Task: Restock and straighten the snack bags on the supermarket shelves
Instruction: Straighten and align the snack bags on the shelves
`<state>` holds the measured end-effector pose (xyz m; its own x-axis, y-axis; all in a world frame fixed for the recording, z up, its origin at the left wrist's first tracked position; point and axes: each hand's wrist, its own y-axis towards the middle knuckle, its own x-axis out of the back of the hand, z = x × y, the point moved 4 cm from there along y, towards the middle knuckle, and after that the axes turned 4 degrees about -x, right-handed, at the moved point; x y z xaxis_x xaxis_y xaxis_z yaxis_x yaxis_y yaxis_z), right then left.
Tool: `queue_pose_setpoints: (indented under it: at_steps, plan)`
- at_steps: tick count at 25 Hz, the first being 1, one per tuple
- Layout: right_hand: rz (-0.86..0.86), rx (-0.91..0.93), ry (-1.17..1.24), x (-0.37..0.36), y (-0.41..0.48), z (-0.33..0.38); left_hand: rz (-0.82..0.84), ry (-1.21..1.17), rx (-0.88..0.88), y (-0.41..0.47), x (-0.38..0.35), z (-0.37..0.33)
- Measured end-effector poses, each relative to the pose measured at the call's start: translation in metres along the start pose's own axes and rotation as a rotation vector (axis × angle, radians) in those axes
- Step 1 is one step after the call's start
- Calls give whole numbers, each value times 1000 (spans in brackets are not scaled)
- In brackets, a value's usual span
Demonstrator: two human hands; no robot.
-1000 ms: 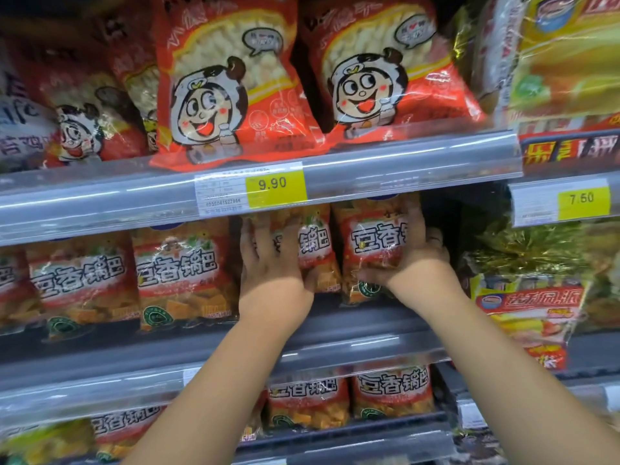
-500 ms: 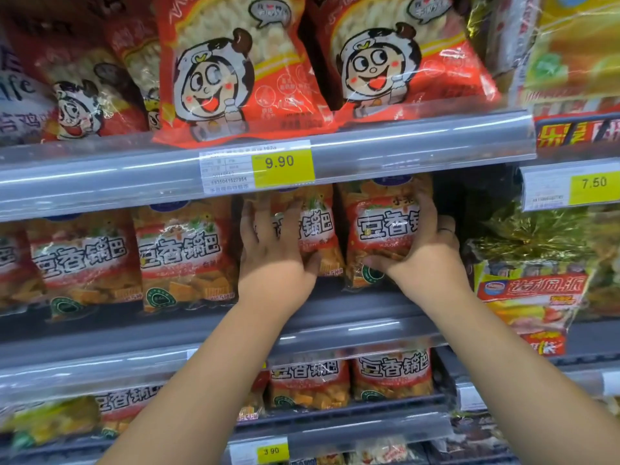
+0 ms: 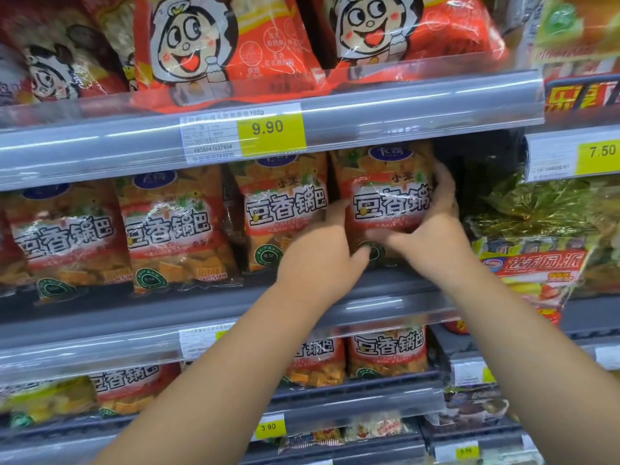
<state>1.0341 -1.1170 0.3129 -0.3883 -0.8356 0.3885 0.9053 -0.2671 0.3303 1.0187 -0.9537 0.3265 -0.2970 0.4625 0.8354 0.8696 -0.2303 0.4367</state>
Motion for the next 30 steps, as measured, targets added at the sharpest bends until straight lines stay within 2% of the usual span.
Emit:
queue_pose_setpoints:
  at_steps: [2, 4, 8, 14, 20, 21, 24, 25, 28, 30]
  plan:
    - [57, -210, 239, 10, 14, -6, 49, -55, 79, 8, -7, -1]
    - [167, -302, 268, 12, 26, -9, 46, -31, 97, 12, -10, -4]
    - [327, -203, 359, 3, 31, -4, -15, 16, 134, 11, -11, -5]
    - [282, -16, 296, -1, 35, -12, -47, 99, 129, 6, -14, -6]
    - [257, 10, 335, 2, 42, -22, -44, 44, 66, 13, -9, 5]
    - [254, 21, 324, 2, 42, -22, -97, 68, 34, 11, -3, 6]
    - [244, 16, 304, 3, 47, -22, -400, 167, -69, 3, 15, 14]
    - [241, 10, 308, 2, 49, -23, -439, 204, -99, 4, 14, 19]
    - [248, 14, 359, -3, 51, -23, -427, 323, -169, 12, 2, 29]
    - [263, 18, 333, -4, 52, -21, -431, 318, -192, 13, -1, 30]
